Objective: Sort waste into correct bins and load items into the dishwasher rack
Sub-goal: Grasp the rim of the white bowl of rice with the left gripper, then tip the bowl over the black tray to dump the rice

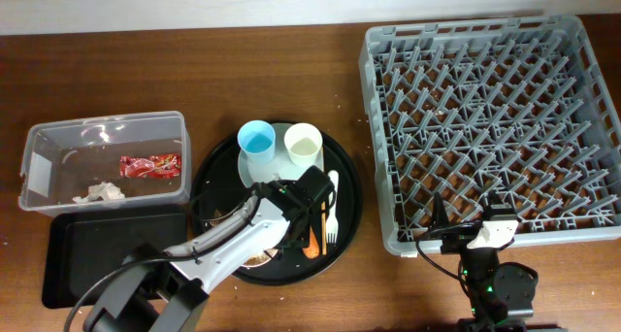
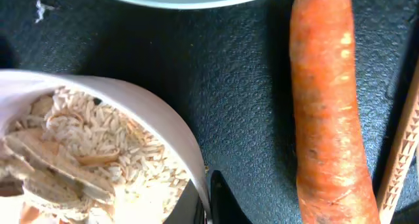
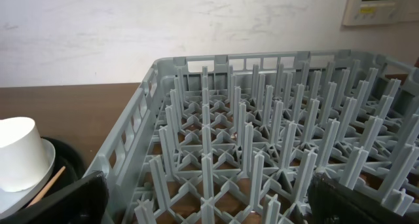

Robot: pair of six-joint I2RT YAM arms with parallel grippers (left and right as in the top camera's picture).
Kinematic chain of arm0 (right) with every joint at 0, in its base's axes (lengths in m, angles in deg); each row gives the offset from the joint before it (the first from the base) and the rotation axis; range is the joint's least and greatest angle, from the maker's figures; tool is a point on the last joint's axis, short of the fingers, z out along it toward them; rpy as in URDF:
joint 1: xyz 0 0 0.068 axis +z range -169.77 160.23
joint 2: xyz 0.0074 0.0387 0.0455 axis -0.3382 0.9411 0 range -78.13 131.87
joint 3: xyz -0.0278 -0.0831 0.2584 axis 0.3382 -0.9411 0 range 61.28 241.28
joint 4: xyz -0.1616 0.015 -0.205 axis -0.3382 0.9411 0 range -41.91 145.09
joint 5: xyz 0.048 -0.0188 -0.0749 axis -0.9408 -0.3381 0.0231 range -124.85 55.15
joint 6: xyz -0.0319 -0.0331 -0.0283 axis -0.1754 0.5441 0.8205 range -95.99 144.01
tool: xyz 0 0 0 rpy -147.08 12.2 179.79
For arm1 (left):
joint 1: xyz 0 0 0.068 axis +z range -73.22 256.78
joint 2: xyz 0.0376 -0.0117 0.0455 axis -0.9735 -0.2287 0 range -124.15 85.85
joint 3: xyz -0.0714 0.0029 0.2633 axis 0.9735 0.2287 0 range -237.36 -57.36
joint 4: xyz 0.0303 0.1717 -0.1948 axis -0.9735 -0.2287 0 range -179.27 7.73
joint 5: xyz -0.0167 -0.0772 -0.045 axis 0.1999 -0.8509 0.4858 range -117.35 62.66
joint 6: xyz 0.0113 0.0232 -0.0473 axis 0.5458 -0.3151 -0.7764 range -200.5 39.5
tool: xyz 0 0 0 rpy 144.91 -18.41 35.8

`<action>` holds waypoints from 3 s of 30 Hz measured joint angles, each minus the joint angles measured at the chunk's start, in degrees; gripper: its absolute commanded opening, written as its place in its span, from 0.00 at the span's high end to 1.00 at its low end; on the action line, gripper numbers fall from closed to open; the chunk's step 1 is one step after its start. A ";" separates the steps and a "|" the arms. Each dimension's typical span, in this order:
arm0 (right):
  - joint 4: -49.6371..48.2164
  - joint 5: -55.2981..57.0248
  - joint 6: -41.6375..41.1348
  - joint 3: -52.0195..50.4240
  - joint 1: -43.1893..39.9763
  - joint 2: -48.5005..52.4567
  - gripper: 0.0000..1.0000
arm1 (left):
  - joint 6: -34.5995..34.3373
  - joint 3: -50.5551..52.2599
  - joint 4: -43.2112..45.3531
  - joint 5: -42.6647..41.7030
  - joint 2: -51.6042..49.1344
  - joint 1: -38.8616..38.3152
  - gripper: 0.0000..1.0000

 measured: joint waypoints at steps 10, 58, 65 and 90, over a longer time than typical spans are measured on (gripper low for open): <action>0.00 0.00 -0.04 0.00 0.00 0.00 0.01 | 0.96 -7.15 -9.14 -0.22 -0.70 0.00 1.00; 0.00 0.00 -0.02 0.00 0.00 0.00 0.01 | 56.37 10.01 -8.98 -66.49 16.96 99.73 1.00; 0.00 0.00 -0.04 0.00 0.00 0.00 0.01 | 69.00 11.50 -10.54 -79.45 16.98 104.56 1.00; 0.00 0.00 -0.02 0.00 0.00 0.00 0.01 | 72.24 19.43 -9.20 -91.17 17.14 111.65 1.00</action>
